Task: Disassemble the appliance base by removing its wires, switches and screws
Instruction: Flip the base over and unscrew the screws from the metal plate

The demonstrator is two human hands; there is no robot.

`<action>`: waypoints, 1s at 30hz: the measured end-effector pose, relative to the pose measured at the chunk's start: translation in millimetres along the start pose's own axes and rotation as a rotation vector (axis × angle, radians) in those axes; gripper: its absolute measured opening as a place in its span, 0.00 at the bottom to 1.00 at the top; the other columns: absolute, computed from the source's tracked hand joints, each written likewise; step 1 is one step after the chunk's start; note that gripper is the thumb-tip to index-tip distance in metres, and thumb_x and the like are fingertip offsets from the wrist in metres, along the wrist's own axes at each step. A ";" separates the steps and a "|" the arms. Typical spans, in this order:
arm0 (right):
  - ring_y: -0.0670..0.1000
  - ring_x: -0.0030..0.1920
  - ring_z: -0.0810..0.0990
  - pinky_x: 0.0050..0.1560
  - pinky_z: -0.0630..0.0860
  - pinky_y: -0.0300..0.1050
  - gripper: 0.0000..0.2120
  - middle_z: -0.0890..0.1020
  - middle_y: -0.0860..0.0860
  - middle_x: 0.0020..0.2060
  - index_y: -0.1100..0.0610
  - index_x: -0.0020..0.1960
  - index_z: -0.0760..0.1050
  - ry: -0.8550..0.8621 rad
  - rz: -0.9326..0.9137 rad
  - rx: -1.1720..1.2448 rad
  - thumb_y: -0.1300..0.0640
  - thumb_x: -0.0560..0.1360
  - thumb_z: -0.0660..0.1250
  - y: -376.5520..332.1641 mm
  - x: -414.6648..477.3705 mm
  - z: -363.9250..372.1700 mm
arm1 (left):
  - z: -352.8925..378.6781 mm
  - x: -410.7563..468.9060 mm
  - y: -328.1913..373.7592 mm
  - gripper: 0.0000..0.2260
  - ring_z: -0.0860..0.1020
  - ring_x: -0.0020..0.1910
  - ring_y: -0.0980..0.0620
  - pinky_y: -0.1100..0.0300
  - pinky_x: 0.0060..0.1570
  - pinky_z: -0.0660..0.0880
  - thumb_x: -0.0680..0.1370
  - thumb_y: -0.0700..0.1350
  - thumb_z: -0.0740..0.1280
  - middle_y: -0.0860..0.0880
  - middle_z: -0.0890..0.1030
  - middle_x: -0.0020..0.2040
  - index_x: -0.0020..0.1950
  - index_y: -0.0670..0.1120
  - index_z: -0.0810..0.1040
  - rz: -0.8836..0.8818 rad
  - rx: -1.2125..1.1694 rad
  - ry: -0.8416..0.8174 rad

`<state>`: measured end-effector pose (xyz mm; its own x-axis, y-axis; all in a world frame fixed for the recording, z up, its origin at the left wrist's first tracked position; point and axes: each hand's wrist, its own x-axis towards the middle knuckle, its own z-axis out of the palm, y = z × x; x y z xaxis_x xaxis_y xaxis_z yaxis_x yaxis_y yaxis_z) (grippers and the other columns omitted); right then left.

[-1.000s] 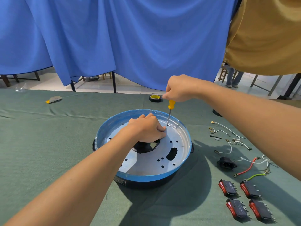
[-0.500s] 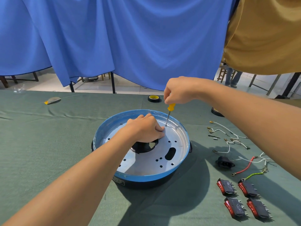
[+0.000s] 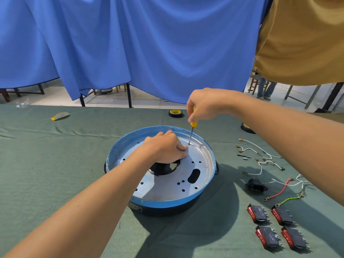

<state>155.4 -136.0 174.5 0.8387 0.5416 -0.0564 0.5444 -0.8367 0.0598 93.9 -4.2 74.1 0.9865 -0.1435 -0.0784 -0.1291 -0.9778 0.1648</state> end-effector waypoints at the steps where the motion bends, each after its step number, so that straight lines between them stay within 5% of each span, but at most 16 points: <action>1: 0.55 0.48 0.80 0.40 0.76 0.45 0.07 0.82 0.50 0.46 0.51 0.48 0.80 -0.016 -0.009 0.000 0.50 0.73 0.71 0.5 0.1 -1.6 | -0.2 0.0 -0.1 0.17 0.68 0.64 0.46 0.51 0.45 0.64 0.79 0.61 0.59 0.53 0.73 0.66 0.66 0.60 0.76 -0.002 0.002 -0.003; 4: 0.55 0.46 0.80 0.40 0.76 0.45 0.12 0.81 0.51 0.44 0.53 0.46 0.80 -0.037 -0.007 -0.008 0.44 0.75 0.69 1.9 4.6 -1.5 | -0.7 -0.2 -0.3 0.17 0.68 0.65 0.46 0.50 0.46 0.64 0.79 0.62 0.59 0.53 0.72 0.66 0.65 0.61 0.76 -0.005 0.000 -0.003; 7: 0.53 0.32 0.70 0.31 0.65 0.44 0.25 0.72 0.52 0.31 0.58 0.34 0.70 0.051 0.052 -0.002 0.39 0.79 0.60 2.3 7.0 4.7 | -0.3 -0.7 -0.3 0.17 0.68 0.65 0.46 0.50 0.46 0.64 0.79 0.61 0.59 0.54 0.72 0.66 0.66 0.61 0.76 -0.003 -0.001 -0.001; 9: 0.53 0.32 0.67 0.31 0.62 0.44 0.22 0.69 0.52 0.29 0.59 0.33 0.69 0.079 0.059 0.000 0.45 0.79 0.62 2.9 7.0 7.6 | -0.2 -1.0 -0.1 0.17 0.68 0.65 0.46 0.50 0.45 0.63 0.80 0.61 0.59 0.54 0.73 0.66 0.66 0.61 0.76 -0.001 -0.002 0.002; 12: 0.55 0.42 0.78 0.38 0.72 0.46 0.10 0.80 0.52 0.40 0.57 0.45 0.81 0.032 0.018 -0.008 0.50 0.75 0.68 3.1 1.9 3.0 | -0.5 -0.8 -0.4 0.17 0.67 0.65 0.46 0.50 0.46 0.63 0.79 0.61 0.59 0.54 0.72 0.66 0.65 0.62 0.76 -0.004 -0.003 -0.001; 15: 0.54 0.49 0.80 0.39 0.76 0.45 0.06 0.81 0.49 0.46 0.50 0.47 0.80 -0.037 -0.002 0.032 0.49 0.73 0.72 4.9 1.8 -2.7 | -0.6 -0.8 -1.0 0.17 0.67 0.65 0.46 0.50 0.46 0.64 0.79 0.62 0.58 0.54 0.71 0.65 0.65 0.62 0.76 -0.003 0.003 -0.007; 19: 0.56 0.37 0.76 0.33 0.70 0.43 0.23 0.77 0.54 0.35 0.58 0.38 0.75 -0.005 0.052 0.015 0.38 0.77 0.63 8.6 5.6 3.3 | -0.2 -2.1 -0.7 0.17 0.67 0.64 0.46 0.50 0.45 0.63 0.79 0.62 0.58 0.53 0.72 0.64 0.65 0.61 0.77 -0.001 0.002 0.005; 21: 0.57 0.35 0.73 0.33 0.68 0.45 0.23 0.74 0.56 0.32 0.60 0.35 0.72 0.039 0.065 0.027 0.42 0.78 0.63 9.6 4.9 7.1 | 0.1 -2.4 -0.4 0.17 0.68 0.63 0.46 0.50 0.44 0.63 0.80 0.61 0.58 0.53 0.73 0.63 0.65 0.61 0.77 0.004 -0.002 0.010; 26: 0.53 0.46 0.80 0.35 0.74 0.42 0.06 0.82 0.50 0.45 0.50 0.46 0.81 0.010 -0.004 0.079 0.49 0.74 0.71 12.6 -0.3 1.5 | -0.2 -1.8 -0.3 0.17 0.68 0.63 0.46 0.51 0.44 0.64 0.79 0.61 0.59 0.53 0.73 0.63 0.65 0.60 0.77 0.006 -0.002 0.012; 30: 0.56 0.39 0.77 0.34 0.71 0.43 0.23 0.78 0.54 0.36 0.58 0.41 0.77 0.024 0.062 0.064 0.38 0.77 0.63 16.1 4.2 3.4 | -0.1 -1.9 -0.5 0.17 0.68 0.64 0.46 0.50 0.46 0.64 0.79 0.61 0.59 0.53 0.73 0.65 0.65 0.61 0.77 0.009 -0.002 0.013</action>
<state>167.6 -147.4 171.8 0.8712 0.4901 -0.0301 0.4902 -0.8716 -0.0011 92.1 -3.4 74.3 0.9865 -0.1504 -0.0646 -0.1379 -0.9762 0.1677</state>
